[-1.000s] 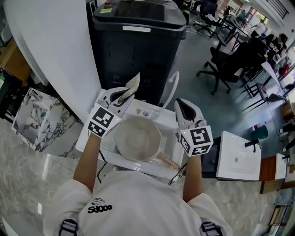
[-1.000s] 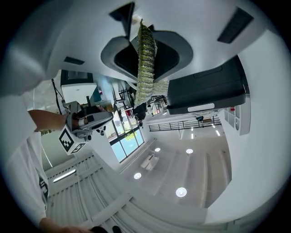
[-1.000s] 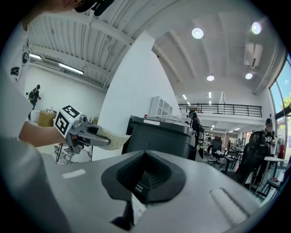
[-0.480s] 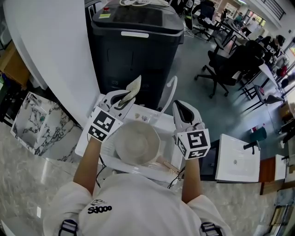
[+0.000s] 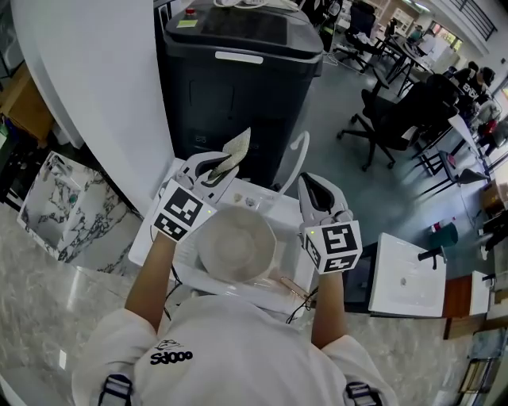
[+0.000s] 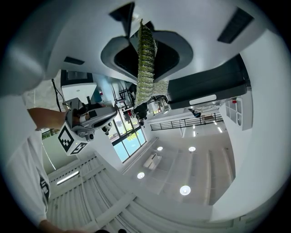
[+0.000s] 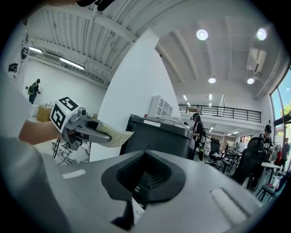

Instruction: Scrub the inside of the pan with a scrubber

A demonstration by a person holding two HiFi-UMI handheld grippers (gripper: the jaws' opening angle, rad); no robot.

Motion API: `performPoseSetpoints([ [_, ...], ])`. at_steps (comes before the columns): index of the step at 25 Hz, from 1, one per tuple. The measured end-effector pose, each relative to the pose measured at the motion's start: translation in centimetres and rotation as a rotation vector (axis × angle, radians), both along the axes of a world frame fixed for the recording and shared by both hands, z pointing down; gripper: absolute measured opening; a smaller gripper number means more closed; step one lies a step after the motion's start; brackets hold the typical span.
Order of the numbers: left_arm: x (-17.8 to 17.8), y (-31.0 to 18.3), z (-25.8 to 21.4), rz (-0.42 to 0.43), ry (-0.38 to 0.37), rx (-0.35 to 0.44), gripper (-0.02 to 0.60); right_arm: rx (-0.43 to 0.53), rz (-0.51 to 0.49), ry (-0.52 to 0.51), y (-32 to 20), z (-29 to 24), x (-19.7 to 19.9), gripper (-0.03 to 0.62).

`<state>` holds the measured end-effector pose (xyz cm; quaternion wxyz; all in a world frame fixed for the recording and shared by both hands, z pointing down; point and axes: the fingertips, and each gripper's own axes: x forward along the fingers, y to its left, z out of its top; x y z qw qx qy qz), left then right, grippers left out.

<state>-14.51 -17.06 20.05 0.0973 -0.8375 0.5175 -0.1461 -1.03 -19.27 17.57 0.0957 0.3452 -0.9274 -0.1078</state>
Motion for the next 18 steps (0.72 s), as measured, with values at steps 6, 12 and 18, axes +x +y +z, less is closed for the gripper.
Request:
performPoseSetpoints([
  [6,0.18,-0.06,0.04,0.009,-0.004,-0.001,0.069,-0.011,0.001,-0.014,-0.2,0.01,0.23,0.009],
  [12,0.68,0.04,0.0,0.021,-0.008,-0.003,0.069,-0.016,-0.005,-0.012,0.04,0.22,0.26,0.009],
  [18,0.93,0.04,0.34,0.024,-0.007,-0.011,0.069,-0.033,-0.004,-0.02,0.22,0.71,0.38,0.009],
])
